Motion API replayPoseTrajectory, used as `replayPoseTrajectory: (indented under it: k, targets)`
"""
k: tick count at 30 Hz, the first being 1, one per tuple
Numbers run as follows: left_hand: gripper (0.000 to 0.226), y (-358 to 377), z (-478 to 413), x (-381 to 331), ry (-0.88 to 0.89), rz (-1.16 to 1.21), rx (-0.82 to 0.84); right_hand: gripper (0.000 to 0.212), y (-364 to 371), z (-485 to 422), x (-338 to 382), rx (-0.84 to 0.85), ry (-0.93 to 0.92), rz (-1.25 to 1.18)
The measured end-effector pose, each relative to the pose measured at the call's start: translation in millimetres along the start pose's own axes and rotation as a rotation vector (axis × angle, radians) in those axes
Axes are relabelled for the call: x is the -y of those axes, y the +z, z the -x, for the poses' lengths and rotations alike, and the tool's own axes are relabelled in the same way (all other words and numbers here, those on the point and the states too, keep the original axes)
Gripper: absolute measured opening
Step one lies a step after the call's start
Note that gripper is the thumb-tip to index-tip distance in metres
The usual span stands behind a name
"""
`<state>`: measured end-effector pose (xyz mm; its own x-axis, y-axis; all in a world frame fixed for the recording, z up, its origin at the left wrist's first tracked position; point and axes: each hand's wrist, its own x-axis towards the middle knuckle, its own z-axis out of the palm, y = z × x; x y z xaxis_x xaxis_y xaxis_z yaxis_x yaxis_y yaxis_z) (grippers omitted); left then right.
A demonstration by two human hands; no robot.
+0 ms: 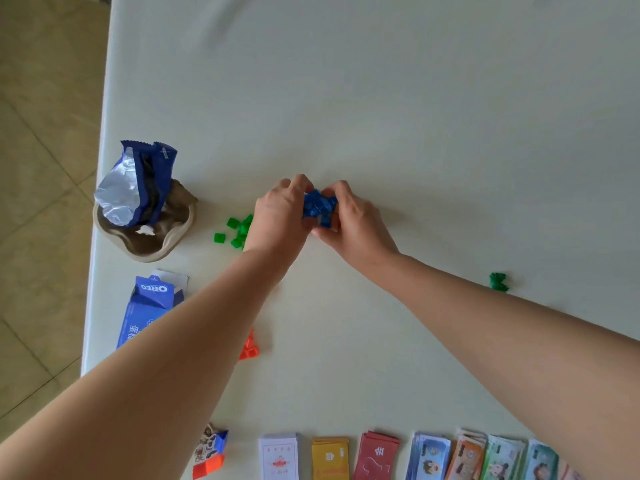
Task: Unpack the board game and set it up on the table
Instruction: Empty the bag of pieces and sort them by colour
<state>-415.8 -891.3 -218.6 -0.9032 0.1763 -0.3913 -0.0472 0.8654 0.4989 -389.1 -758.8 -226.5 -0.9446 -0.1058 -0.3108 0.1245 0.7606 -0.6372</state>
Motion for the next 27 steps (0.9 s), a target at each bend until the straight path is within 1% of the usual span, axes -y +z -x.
replayPoseTrajectory:
  k: [8,14,21,24,27]
  targets:
    - [0.036,-29.1,-24.5,28.4,-0.075,0.001,-0.078,0.044,9.7,-49.7,28.7,0.042,-0.082,0.092]
    - [0.031,-43.0,-34.5,43.9,-0.148,0.000,-0.156,0.039,19.5,-73.6,48.3,0.054,-0.112,0.076]
    - [0.032,-52.5,-30.0,54.0,-0.213,-0.042,-0.189,0.038,31.6,-84.9,65.7,0.059,-0.131,0.088]
    - [0.033,-54.2,-28.9,53.8,-0.218,-0.049,-0.185,0.046,33.5,-84.8,67.1,0.045,-0.127,0.084]
    - [0.037,-55.3,-28.0,52.1,-0.222,-0.034,-0.174,0.057,33.6,-80.9,66.1,-0.005,-0.115,0.042]
